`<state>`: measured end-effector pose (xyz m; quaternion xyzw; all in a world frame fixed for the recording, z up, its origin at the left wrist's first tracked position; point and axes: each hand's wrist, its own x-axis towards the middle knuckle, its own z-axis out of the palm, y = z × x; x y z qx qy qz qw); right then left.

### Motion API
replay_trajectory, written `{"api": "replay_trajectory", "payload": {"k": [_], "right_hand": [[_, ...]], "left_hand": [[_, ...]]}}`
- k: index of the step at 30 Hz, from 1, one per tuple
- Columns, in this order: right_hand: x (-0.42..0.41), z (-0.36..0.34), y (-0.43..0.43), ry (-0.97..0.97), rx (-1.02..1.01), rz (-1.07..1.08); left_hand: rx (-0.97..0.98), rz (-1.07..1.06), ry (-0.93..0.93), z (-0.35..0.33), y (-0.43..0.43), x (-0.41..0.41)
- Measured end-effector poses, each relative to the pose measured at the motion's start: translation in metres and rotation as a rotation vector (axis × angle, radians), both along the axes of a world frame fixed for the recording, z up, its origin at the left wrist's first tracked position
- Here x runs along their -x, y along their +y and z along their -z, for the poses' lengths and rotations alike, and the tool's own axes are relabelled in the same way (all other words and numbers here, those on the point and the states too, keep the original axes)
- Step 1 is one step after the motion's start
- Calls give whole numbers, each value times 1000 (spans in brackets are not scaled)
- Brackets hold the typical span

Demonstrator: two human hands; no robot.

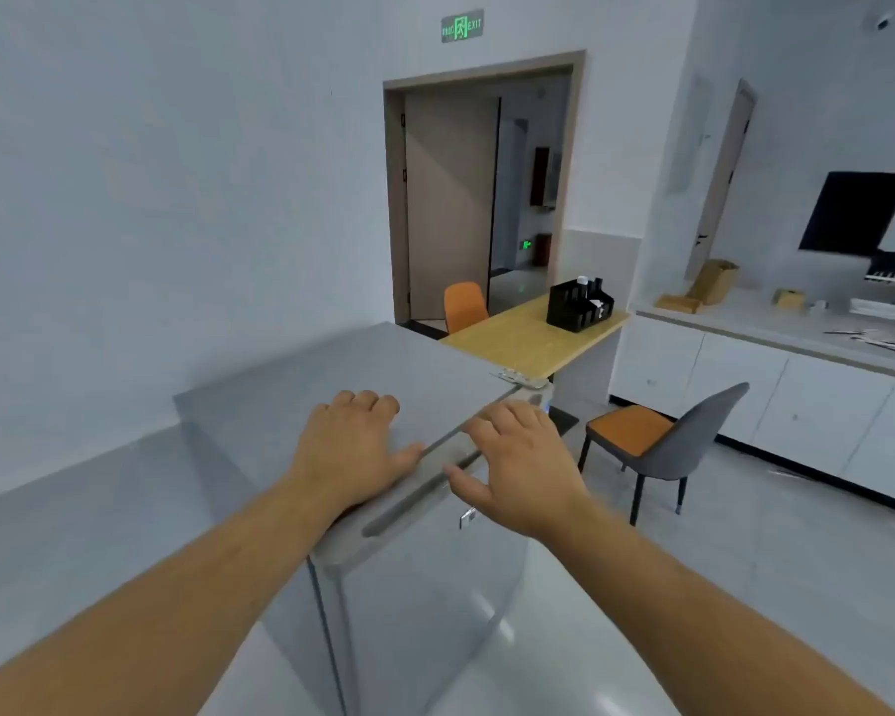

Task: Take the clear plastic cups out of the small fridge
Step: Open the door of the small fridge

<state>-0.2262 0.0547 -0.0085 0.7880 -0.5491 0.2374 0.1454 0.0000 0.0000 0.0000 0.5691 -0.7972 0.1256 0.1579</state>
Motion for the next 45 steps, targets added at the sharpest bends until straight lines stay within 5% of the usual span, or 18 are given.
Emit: {"api": "replay_trajectory", "payload": {"k": [5,13,19,25,32,45], "right_hand": [[-30,40,-12,3,12,-198],[-49,67,-19,-138,188,-343],[-42,53,4,-150,19,-301],[-10,25,39,-343,-138,35],[40,6,53,-17,-393,282],[147,24,73,80,-383,471]], "left_hand": [[-139,-14,215,27,-17,-14],[-125,5,203,30,-22,-14],[-164,3,224,27,-16,-14],[-169,35,149,22,-9,-12],[-173,83,107,22,-3,-6],[-154,59,-18,34,22,19]]}}
